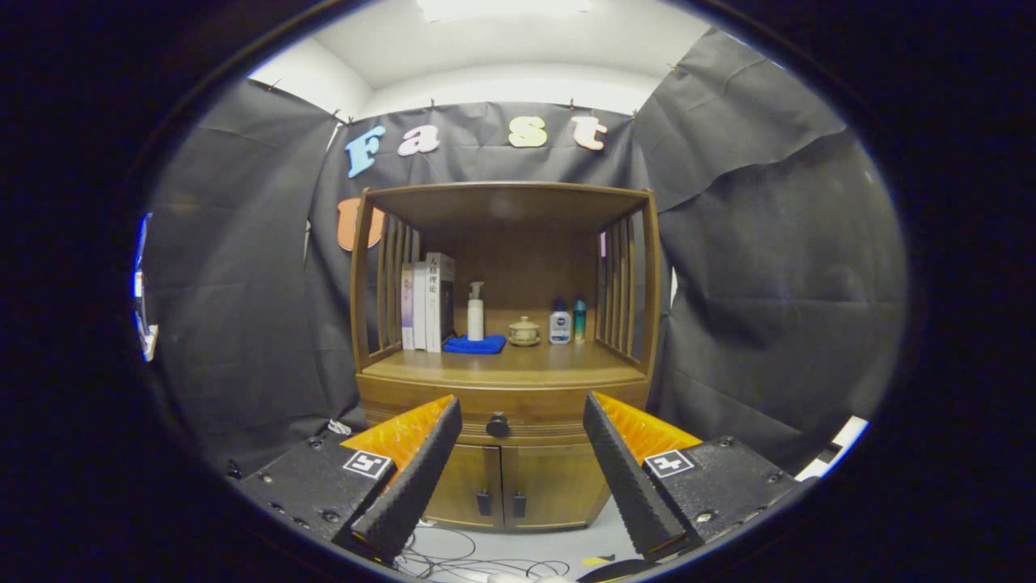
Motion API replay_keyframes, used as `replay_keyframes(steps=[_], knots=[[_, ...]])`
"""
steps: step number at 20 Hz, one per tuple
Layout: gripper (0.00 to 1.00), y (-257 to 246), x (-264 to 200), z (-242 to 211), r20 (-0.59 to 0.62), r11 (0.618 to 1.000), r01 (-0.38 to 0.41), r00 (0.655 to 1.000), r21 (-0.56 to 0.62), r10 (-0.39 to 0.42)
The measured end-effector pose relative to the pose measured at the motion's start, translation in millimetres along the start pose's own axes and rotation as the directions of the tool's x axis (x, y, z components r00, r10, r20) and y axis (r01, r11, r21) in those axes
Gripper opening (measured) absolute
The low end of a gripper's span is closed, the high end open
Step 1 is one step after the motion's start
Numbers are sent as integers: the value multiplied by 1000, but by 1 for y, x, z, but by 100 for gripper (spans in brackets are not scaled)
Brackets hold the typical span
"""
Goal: Pull open the drawer, take out the items inside it, and place them on the countertop above the cabinet.
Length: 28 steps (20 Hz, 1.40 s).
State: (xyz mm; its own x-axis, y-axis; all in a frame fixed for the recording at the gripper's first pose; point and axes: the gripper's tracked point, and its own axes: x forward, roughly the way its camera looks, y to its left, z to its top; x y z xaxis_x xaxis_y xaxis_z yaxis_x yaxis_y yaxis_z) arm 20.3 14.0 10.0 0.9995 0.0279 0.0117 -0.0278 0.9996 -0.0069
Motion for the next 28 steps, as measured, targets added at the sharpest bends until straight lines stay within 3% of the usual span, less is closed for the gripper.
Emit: replay_keyframes(steps=[5, 9, 16, 21, 28], knots=[[99, 17, 47, 7, 27, 998, -57, 998, -14, 58], [98, 20, 99, -4, 44, 998, -48, 998, -33, 49], [98, 28, 196, -90, -48, 997, -31, 998, -64, 28], [97, 25, 241, -149, -142, 999, -3, 990, -54, -4], [65, 26, 258, -164, -167, 999, -17, 986, -34, 11]])
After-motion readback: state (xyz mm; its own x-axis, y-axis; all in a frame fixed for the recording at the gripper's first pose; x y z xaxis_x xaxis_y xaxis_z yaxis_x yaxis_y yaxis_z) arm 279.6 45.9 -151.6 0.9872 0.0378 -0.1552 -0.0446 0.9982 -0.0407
